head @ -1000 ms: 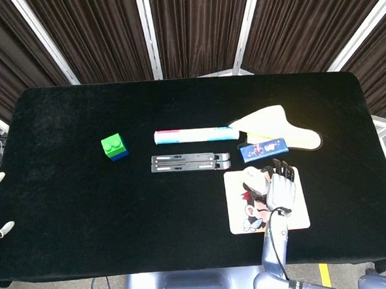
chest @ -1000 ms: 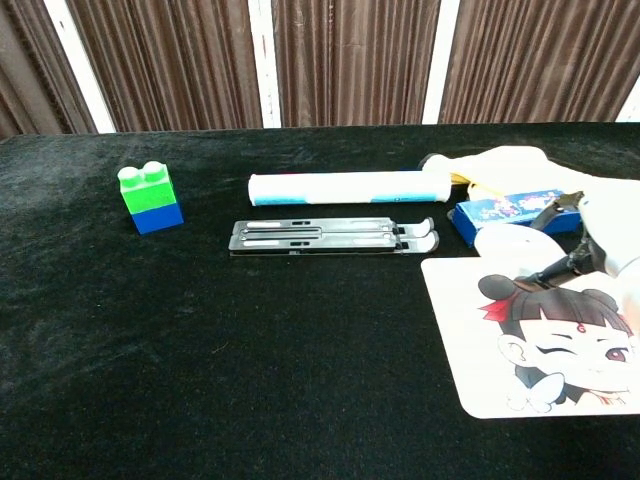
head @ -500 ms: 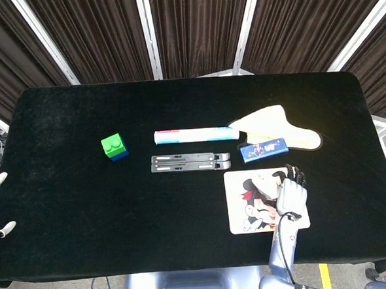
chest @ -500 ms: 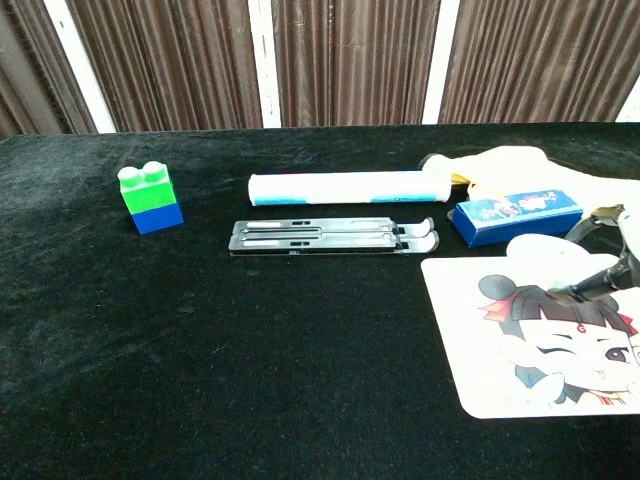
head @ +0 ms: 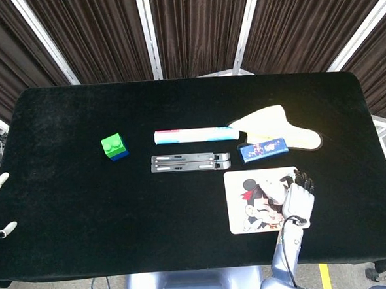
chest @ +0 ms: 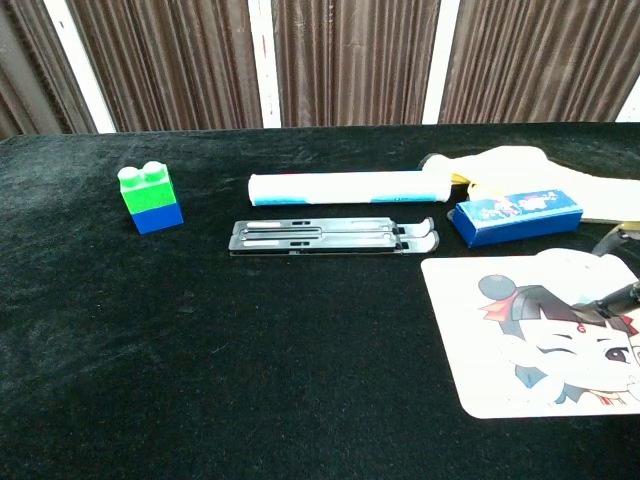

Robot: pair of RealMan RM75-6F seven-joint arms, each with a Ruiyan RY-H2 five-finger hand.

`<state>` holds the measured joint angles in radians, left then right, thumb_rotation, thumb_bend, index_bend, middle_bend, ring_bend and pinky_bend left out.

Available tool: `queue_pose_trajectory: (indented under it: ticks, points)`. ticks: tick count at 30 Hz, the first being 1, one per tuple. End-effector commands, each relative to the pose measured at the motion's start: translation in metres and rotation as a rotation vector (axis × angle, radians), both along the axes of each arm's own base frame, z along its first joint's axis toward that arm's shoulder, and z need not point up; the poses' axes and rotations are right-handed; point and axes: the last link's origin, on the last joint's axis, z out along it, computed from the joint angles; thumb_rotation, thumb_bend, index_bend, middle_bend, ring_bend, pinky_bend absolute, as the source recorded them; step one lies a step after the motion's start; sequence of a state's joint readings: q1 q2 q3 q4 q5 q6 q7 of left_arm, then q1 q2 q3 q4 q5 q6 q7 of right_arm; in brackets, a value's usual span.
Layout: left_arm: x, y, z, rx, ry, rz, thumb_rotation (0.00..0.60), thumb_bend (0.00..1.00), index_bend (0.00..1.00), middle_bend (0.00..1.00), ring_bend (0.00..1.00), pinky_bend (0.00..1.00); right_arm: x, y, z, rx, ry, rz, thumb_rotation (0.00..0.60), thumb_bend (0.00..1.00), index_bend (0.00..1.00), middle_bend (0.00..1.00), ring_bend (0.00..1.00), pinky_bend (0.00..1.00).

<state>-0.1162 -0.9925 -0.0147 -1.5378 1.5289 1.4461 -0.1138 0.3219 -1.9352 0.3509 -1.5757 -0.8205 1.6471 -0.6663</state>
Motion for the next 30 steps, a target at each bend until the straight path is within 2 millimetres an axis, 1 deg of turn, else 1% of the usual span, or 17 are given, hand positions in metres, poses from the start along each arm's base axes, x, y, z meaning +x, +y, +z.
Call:
queue_pose_trajectory:
  ticks: [1,12,16,19,23,30]
  points:
    - [0.0,0.0,0.0,0.0,0.0,0.0,0.6,0.18,0.0,0.0,0.0,0.0,-0.002,0.001,0.0,0.005,0.003,-0.009,0.6,0.22,0.5,0.11,0.0,0.0]
    - [0.0,0.0,-0.001,-0.003,0.001,-0.002,0.6,0.18,0.0,0.0,0.0,0.0,-0.01,0.003,0.001,0.044,0.007,-0.049,0.6,0.22,0.5,0.11,0.0,0.0]
    - [0.0,0.0,-0.001,-0.003,0.003,-0.002,0.6,0.18,0.0,0.0,0.0,0.0,-0.011,0.003,0.002,0.055,-0.002,-0.051,0.6,0.2,0.5,0.05,0.0,0.0]
    - [0.001,0.0,-0.001,-0.005,0.004,-0.003,0.6,0.18,0.0,0.0,0.0,0.0,-0.01,0.004,0.002,0.067,-0.01,-0.046,0.6,0.19,0.46,0.01,0.0,0.0]
    - [0.001,0.0,-0.001,-0.007,0.004,-0.003,0.6,0.18,0.0,0.0,0.0,0.0,-0.006,0.006,0.003,0.086,-0.035,-0.027,0.6,0.18,0.38,0.0,0.0,0.0]
    - [0.002,0.0,-0.001,-0.011,0.004,-0.005,0.6,0.18,0.0,0.0,0.0,0.0,0.002,0.01,0.005,0.107,-0.055,0.005,0.6,0.16,0.34,0.0,0.0,0.0]
